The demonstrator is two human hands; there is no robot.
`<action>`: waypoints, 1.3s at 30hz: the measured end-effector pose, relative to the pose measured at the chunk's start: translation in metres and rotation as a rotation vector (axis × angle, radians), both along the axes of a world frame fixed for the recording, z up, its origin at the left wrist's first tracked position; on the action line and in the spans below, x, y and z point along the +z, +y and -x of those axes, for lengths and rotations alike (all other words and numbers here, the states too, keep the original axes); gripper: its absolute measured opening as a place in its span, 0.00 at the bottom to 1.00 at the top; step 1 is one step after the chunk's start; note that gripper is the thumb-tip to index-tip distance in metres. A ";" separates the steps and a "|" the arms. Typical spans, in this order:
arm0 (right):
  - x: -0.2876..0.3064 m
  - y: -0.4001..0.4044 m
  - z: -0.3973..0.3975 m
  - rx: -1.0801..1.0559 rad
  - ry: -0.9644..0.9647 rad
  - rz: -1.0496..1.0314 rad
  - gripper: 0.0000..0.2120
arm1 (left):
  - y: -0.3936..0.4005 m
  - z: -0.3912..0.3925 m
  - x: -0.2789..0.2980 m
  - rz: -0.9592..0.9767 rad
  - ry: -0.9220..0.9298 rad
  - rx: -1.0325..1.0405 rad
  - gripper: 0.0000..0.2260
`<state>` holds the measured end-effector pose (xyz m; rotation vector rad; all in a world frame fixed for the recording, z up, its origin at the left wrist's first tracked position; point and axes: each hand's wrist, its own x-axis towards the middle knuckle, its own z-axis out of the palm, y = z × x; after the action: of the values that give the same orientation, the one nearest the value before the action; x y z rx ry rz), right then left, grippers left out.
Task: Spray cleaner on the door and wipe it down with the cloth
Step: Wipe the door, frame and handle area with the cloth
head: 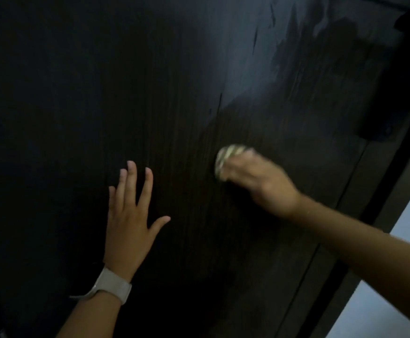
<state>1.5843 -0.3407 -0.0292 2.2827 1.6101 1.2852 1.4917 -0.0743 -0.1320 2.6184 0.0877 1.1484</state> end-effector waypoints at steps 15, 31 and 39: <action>-0.043 0.059 0.016 -0.007 0.038 0.172 0.22 | 0.001 0.007 -0.003 0.156 -0.047 -0.094 0.47; -0.234 0.097 0.024 0.092 0.353 -0.077 0.18 | 0.025 0.008 -0.080 0.071 0.087 0.001 0.55; -0.300 0.068 0.020 0.038 0.448 0.189 0.17 | 0.026 0.006 -0.081 0.046 0.088 0.038 0.54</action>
<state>1.5641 -0.2725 -0.3295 2.5485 1.8109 0.6124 1.4857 -0.0483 -0.2126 2.6366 0.1807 1.0310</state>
